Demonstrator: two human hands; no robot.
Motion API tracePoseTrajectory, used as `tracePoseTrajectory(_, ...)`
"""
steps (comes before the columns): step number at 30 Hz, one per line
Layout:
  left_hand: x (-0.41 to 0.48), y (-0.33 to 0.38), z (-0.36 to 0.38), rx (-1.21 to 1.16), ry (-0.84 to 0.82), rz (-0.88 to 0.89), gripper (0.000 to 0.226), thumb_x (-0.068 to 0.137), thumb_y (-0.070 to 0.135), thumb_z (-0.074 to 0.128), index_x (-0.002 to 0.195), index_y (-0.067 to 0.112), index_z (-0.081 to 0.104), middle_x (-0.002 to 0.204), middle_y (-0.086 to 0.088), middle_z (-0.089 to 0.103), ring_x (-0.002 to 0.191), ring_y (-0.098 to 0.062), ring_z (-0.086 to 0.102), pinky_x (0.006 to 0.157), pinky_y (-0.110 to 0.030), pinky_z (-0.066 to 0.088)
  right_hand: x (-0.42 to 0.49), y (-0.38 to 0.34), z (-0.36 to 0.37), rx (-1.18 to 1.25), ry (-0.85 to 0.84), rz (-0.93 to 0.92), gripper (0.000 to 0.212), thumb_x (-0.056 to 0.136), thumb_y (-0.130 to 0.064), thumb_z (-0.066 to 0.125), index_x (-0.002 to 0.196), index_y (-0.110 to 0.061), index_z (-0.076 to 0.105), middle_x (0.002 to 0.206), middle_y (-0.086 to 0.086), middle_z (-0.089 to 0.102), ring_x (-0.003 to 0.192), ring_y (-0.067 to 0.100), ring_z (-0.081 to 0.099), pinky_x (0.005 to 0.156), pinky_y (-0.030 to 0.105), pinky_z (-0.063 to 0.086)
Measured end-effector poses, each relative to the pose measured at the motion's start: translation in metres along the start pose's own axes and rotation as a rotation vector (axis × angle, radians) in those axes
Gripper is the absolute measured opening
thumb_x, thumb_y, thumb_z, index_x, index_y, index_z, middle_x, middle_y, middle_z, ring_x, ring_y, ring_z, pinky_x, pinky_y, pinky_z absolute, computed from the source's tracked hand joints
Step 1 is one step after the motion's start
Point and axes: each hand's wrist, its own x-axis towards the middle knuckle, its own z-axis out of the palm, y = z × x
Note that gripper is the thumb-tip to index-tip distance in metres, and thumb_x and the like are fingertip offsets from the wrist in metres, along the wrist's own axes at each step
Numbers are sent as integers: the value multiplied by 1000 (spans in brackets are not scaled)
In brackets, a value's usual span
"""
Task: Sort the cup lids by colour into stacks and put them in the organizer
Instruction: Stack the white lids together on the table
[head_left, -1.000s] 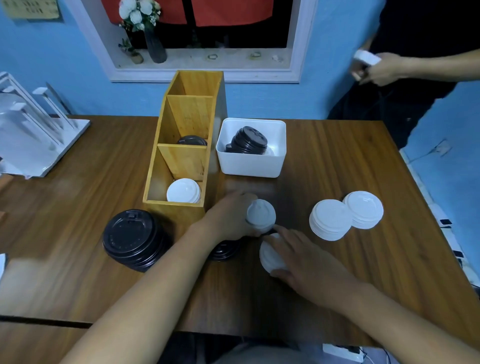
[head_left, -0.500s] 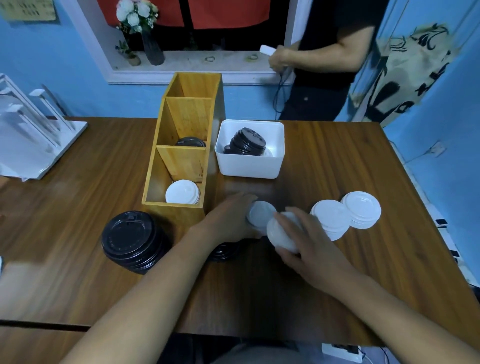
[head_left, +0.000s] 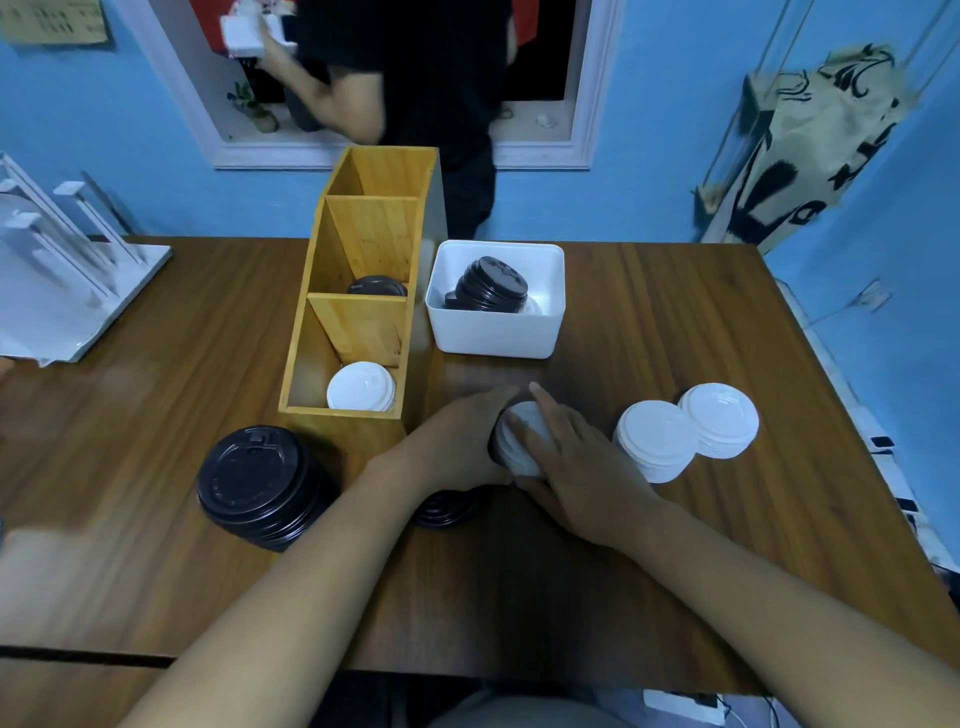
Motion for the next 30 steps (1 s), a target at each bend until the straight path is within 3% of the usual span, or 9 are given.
tracePoseTrajectory(4,-2,6,1,56,30,40,66,79,32,85,137,25,54,131,8,62,119,-9,55,98,-23,44,-4,-4,-1,-83,77,-5,67,103,-54,34,159,-25,11,167,16,1,147,35,26,112,49,38)
tracePoseTrajectory(12,3,16,2,149,-21,-16,116,68,39,93,158,34,20,161,6,36,142,-18,43,111,-35,44,-15,-9,-33,56,129,-18,84,95,-53,54,160,-18,12,168,-1,1,150,22,19,115,38,30)
tracePoseTrajectory(15,8,20,5,227,-27,-70,126,64,43,94,158,44,10,166,9,22,146,-24,37,108,-44,48,-27,12,-59,47,194,20,76,97,-52,52,159,-24,18,166,-5,16,149,15,22,112,29,22)
tracePoseTrajectory(18,15,23,9,301,-70,-66,125,67,53,90,159,44,6,169,12,11,153,-25,25,111,-49,45,-47,52,-81,188,227,185,65,99,-43,55,155,-33,25,161,-11,26,145,6,23,109,25,22)
tracePoseTrajectory(20,17,24,14,332,-99,-62,114,74,56,84,159,41,11,167,12,12,151,-25,26,111,-49,46,-61,83,-86,274,200,285,63,99,-36,57,154,-38,26,162,-14,24,145,2,18,111,31,26)
tracePoseTrajectory(23,16,24,26,419,-107,-67,103,83,54,78,160,30,14,163,6,18,147,-26,28,110,-46,46,-74,121,-80,358,129,380,75,92,-23,69,152,-42,27,164,-19,11,151,13,12,115,45,25)
tracePoseTrajectory(27,18,25,30,449,-86,-52,101,84,51,78,159,25,15,159,-2,27,143,-24,29,106,-40,47,-85,144,-59,406,44,379,89,80,-18,79,150,-45,32,165,-15,9,151,17,12,118,51,27)
tracePoseTrajectory(30,23,27,30,441,-58,-47,95,80,52,82,153,25,27,147,0,40,132,-21,38,100,-37,50,-87,149,-48,328,36,367,87,81,-26,80,151,-44,31,164,-11,13,148,21,19,114,48,32)
